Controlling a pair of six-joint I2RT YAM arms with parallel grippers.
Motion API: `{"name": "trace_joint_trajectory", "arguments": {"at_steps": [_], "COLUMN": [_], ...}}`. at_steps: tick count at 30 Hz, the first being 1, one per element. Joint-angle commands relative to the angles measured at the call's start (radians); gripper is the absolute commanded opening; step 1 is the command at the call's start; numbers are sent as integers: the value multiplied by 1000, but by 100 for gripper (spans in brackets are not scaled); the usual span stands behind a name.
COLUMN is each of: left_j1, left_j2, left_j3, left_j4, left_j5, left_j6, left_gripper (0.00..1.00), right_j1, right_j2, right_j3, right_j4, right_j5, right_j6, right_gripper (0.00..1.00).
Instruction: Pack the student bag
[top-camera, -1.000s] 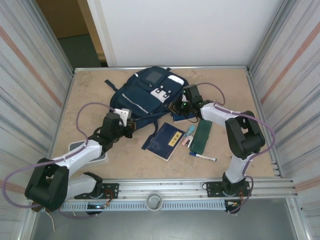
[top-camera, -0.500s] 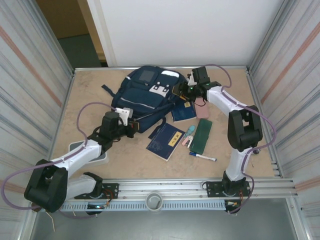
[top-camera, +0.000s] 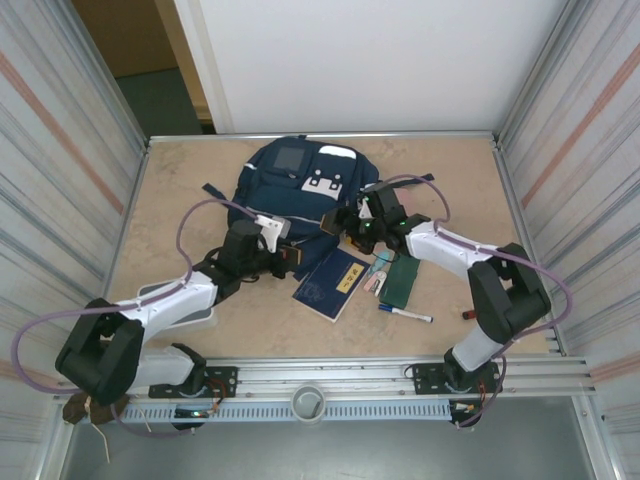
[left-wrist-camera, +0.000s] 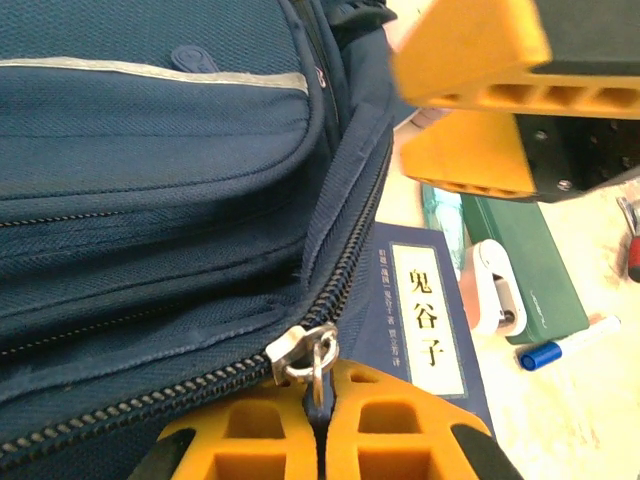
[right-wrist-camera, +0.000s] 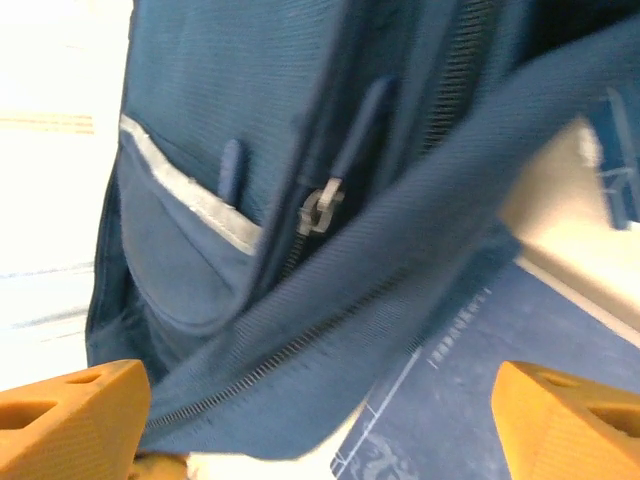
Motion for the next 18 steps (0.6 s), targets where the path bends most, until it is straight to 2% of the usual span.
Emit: {"name": "trace_joint_trajectory", "arguments": {"at_steps": [1,3,4,5,8,11,15,18], "left_j1": [-11,-10,-10,-4,54,126,213,220], "left_j2": [-10,-21,-27,-38,-74,-130,-183,-180], "left_j3": [36,29,28,23,2,-26,-48,-38], "left_j4": [73,63,48,31,-14,-54,-103,-121], "left_j5": [48,43,28,9,-21,-78,-131,-140], "left_j6": [32,47,55,64,70,72,66,64], "left_gripper": [0,0,0,0,0,0,0,0], "right_j1": [17,7,0,-9,-52,-112,-171,-190], "right_j2": [73,88,85,80,51,40,65,106], "right_j3": [58,68,71,76,92,126,190,265], "right_j4": [92,80,68,48,-19,-100,-185,-255], "right_j5": [65,88,96,103,99,42,-52,-99], "right_j6": [66,45,28,5,-72,-162,-252,-315], "right_gripper": [71,43,33,24,10,4,2,2]}}
